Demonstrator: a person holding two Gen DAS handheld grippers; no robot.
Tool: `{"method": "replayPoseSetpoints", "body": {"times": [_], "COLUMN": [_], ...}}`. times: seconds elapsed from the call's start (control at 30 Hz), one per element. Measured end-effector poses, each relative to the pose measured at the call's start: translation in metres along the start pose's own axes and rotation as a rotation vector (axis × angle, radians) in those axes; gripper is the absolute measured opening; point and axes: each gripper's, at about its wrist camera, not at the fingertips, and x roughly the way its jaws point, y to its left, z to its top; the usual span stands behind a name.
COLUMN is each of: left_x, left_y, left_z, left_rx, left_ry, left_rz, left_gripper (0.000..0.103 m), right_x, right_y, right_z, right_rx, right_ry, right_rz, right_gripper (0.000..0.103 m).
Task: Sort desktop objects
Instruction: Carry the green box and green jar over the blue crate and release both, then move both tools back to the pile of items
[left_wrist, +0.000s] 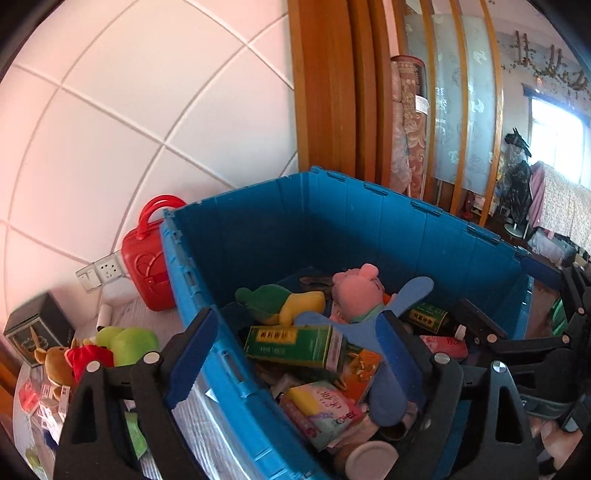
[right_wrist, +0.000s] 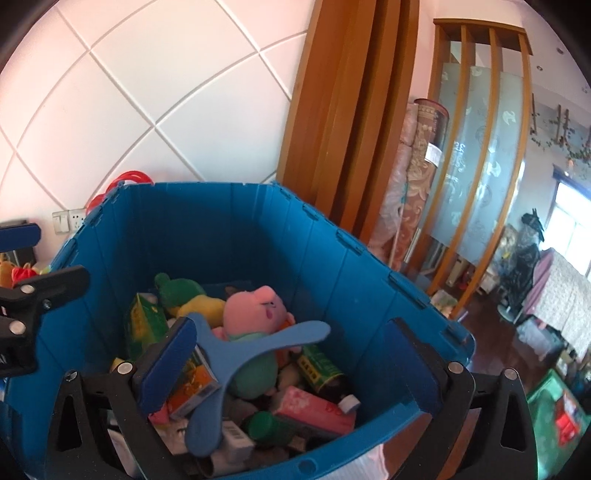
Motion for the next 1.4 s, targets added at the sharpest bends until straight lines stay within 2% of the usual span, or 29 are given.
{"method": "replayPoseSetpoints", "body": {"times": [0.13,0.3,0.53,0.63,0.83,0.97,1.23,1.4], "left_x": [-0.019,-0.044,-0.076,-0.086,-0.101,-0.102,-0.078,-0.049], "left_y": [0.027,0.069,0.145,0.181,0.257,0.301,0.367,0.389], "left_z": [-0.011,-0.032,-0.074,-0.095,-0.141,-0.174,-0.241,-0.263], "left_rx": [-0.036,-0.089,-0.163,-0.193,-0.261,-0.3,-0.372,-0.398], "left_ry": [-0.02,-0.036,-0.035,-0.016,0.045,0.099,0.225,0.278], "left_rz": [0.039,0.107,0.238,0.29,0.377,0.419,0.423,0.411], "left_gripper": [0.092,0.096,0.096,0.096,0.096,0.096,0.096,0.096], "right_x": [-0.011,-0.037,-0.076,-0.083,-0.084,-0.077,-0.039,0.005], "right_y": [0.008,0.037,0.114,0.149,0.228,0.27,0.327,0.344], "right_z": [0.0,0.008,0.023,0.026,0.024,0.016,-0.025,-0.053], "right_rx": [0.01,0.0,-0.062,-0.096,-0.144,-0.172,-0.169,-0.143], "right_ry": [0.001,-0.036,-0.108,-0.112,-0.069,-0.021,0.124,0.237], "right_rz": [0.026,0.09,0.24,0.295,0.422,0.473,0.487,0.457], "right_gripper": [0.103,0.103,0.103,0.103,0.103,0.103,0.103,0.103]}}
